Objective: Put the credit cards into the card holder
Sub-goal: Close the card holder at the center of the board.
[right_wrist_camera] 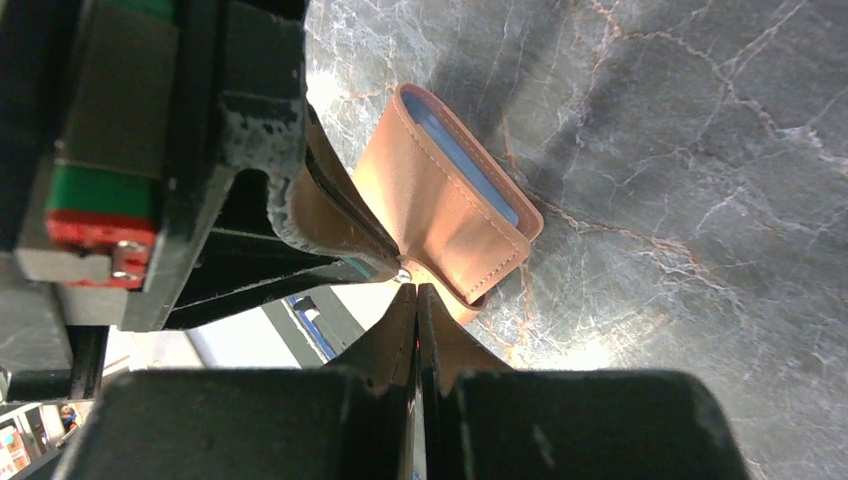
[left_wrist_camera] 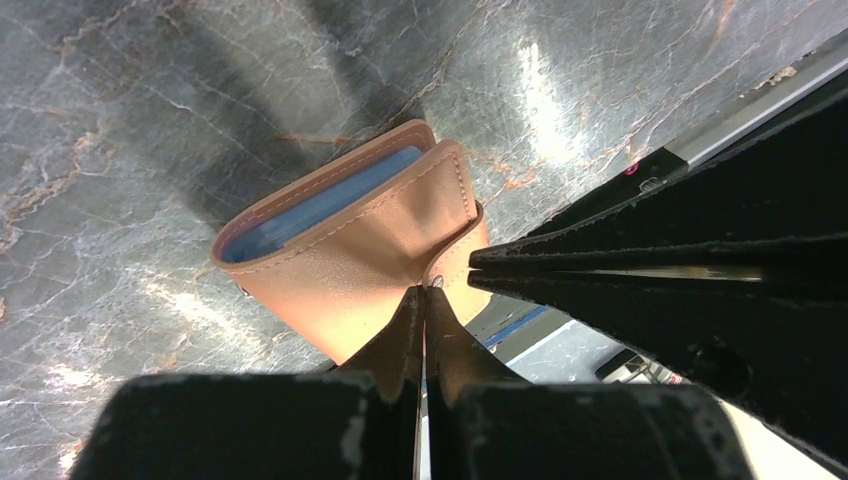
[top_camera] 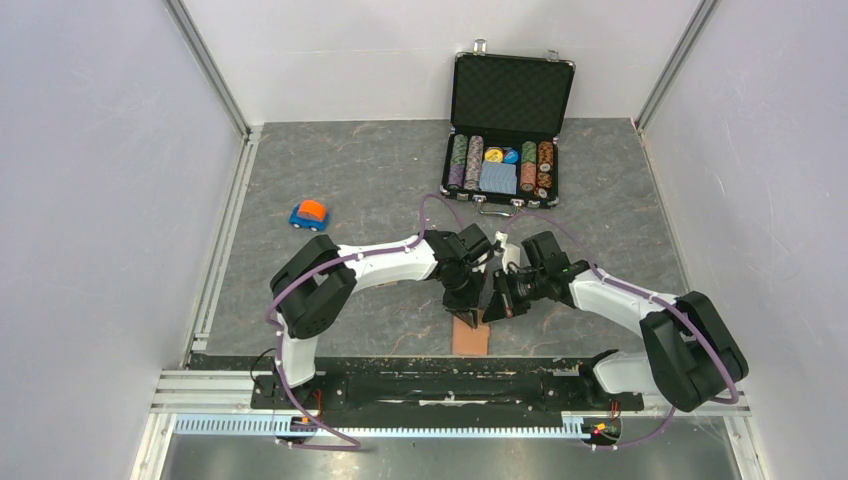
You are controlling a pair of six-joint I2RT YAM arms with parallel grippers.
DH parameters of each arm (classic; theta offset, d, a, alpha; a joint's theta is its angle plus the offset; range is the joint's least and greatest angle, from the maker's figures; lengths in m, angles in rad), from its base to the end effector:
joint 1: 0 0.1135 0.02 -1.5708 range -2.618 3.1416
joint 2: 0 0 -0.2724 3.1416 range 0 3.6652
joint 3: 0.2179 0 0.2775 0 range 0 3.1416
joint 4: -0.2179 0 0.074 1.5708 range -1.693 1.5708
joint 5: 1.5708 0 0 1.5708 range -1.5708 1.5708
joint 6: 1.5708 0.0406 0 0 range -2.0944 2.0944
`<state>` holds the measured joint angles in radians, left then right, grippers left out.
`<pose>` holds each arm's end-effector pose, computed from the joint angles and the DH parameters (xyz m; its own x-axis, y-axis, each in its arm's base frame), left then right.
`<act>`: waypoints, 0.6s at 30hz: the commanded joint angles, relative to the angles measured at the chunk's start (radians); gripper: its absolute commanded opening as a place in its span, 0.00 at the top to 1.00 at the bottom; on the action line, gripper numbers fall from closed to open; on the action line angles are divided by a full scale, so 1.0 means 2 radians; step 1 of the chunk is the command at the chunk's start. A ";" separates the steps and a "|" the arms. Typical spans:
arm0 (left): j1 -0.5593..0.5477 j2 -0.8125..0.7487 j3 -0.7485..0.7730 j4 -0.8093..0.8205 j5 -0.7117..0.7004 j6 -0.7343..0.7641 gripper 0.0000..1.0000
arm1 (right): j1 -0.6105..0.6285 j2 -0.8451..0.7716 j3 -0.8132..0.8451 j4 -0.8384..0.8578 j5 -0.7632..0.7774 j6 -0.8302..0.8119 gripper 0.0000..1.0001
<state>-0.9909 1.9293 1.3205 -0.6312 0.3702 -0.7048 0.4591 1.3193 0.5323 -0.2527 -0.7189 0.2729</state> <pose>0.2115 -0.3497 0.1571 -0.9417 0.3354 -0.0257 0.3073 0.8268 -0.4711 0.2023 0.1298 0.1376 -0.9148 -0.2260 -0.3347 -0.4007 0.6103 0.6833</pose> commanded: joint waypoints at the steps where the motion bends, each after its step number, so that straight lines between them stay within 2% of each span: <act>1: -0.007 -0.011 -0.006 0.006 0.008 0.011 0.98 | 0.009 -0.005 -0.007 0.013 -0.004 0.003 1.00; 18: -0.010 -0.006 -0.005 0.007 0.000 0.015 0.98 | 0.016 -0.013 -0.016 0.017 -0.002 0.010 1.00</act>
<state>-0.9955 1.9293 1.3075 -0.6338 0.3683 -0.7052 0.4805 1.3159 0.5072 -0.2417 -0.7174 0.2890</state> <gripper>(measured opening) 0.028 0.004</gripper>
